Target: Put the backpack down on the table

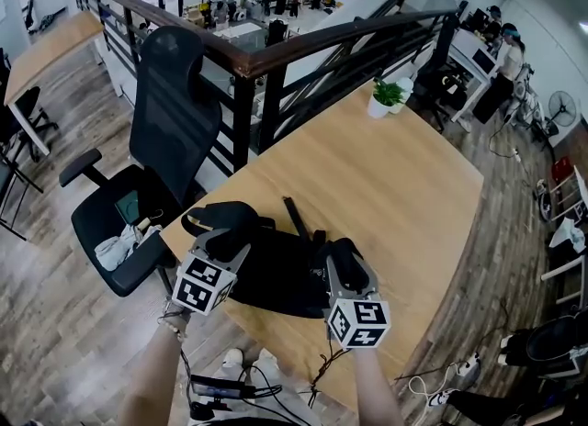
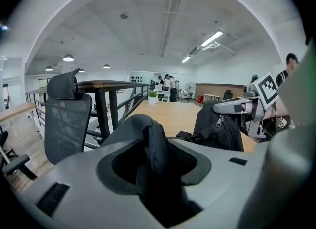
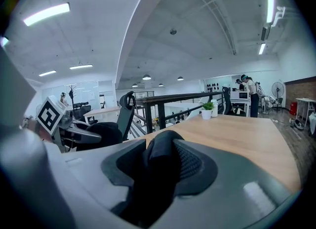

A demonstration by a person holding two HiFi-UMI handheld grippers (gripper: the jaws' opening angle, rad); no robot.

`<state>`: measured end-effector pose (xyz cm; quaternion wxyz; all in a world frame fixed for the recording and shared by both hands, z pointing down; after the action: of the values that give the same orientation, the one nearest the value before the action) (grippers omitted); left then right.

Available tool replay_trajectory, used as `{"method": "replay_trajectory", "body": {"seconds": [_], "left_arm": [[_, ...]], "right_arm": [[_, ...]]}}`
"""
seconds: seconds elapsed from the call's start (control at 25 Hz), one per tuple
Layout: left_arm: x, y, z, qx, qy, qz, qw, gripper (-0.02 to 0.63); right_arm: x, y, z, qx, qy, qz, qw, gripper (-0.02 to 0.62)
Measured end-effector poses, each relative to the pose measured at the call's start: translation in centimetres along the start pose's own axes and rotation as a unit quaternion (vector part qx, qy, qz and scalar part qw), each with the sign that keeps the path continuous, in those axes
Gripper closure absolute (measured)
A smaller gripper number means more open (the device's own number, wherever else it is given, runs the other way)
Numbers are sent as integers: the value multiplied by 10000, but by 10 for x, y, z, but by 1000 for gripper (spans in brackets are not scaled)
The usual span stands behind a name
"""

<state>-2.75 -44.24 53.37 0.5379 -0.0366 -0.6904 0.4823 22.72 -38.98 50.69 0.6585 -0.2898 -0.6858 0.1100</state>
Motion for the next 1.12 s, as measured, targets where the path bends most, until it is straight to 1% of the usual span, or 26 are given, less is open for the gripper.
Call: {"method": "replay_trajectory", "body": {"seconds": [0.08, 0.16, 0.28, 0.44, 0.52, 0.56, 0.64, 0.68, 0.72, 0.76, 0.8, 0.92, 1.04, 1.12], "left_arm": [[0, 4, -2, 23, -15, 18, 10000, 428], [-2, 10, -2, 25, -7, -33, 10000, 422], [-10, 24, -2, -21, -20, -222, 9997, 413], [-28, 47, -3, -193, -312, -502, 9981, 411], [-35, 58, -4, -202, -363, -637, 9971, 413], [-38, 65, -4, -207, -378, -694, 9967, 424], [-44, 78, -5, -258, -406, -848, 9952, 515], [-47, 84, -6, -288, -410, -946, 9943, 555], [-49, 91, -7, -309, -411, -1034, 9933, 581], [-51, 98, -9, -315, -425, -1102, 9925, 597], [-52, 105, -12, -313, -460, -1147, 9918, 600], [-55, 130, -24, -308, -619, -1254, 9897, 600], [-60, 156, -35, -351, -636, -1493, 9861, 600], [-60, 170, -43, -341, -600, -1613, 9845, 600]], "right_arm": [[-2, 3, 1, 53, 98, -13, 9999, 426], [-4, 7, 2, 81, 113, -56, 9999, 413], [-10, 15, 2, 130, 63, -212, 9997, 405], [-26, 28, 4, 234, 201, -516, 9982, 403], [-36, 35, 8, 217, 289, -662, 9972, 403], [-40, 39, 11, 202, 317, -736, 9966, 403], [-49, 49, 17, 218, 354, -891, 9952, 406], [-52, 54, 20, 248, 365, -970, 9943, 432], [-55, 59, 22, 264, 365, -1041, 9935, 474], [-57, 64, 25, 231, 350, -1095, 9931, 536], [-58, 69, 28, 123, 319, -1128, 9930, 584], [-61, 84, 37, -348, 82, -1192, 9922, 584], [-61, 99, 43, -619, -244, -1239, 9901, 585], [-60, 109, 49, -803, -319, -1238, 9885, 585]]}}
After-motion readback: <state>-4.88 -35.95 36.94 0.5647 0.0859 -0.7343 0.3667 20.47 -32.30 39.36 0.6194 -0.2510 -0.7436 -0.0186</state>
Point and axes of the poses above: the fingertips, and each gripper's own axes: y backward along the fingers, z to its left, x out of its underside, the point moved 6 cm from there along y, backward along the fingers, and after that the axes turned 14 degrees about z, right-handed, at the moved point
